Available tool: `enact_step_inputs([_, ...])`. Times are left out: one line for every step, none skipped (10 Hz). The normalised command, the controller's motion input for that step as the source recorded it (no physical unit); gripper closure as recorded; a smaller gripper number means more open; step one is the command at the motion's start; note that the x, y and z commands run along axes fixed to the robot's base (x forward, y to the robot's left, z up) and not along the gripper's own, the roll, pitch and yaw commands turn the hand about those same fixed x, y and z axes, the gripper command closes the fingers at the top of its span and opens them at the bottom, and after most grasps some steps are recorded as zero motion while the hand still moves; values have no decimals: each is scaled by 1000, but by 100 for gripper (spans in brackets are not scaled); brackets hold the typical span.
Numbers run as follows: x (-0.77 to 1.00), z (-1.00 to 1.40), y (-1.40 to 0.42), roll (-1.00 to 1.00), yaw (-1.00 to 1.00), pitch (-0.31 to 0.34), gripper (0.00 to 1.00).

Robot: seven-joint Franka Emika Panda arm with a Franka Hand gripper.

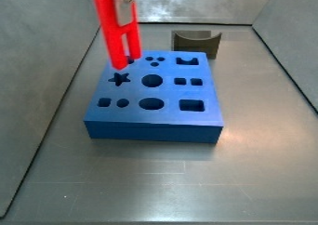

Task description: Insert the square-circle object.

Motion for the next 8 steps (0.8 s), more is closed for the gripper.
enact_step_inputs([-189, -340, 0, -30, -969, -61, 100])
enact_step_inputs([-123, -343, 0, -11, -1000, -51, 100])
enact_step_inputs([0, -329, 0, 0, -1000, -1, 100])
enact_step_inputs([0, -346, 0, 0, -1000, 0, 100])
enact_step_inputs([0, -351, 0, 0, -1000, 0, 100])
enact_step_inputs([0, -351, 0, 0, -1000, 0, 100])
enact_step_inputs([0, -349, 0, 0, -1000, 0, 100])
enact_step_inputs([0, -331, 0, 0, -1000, 0, 100])
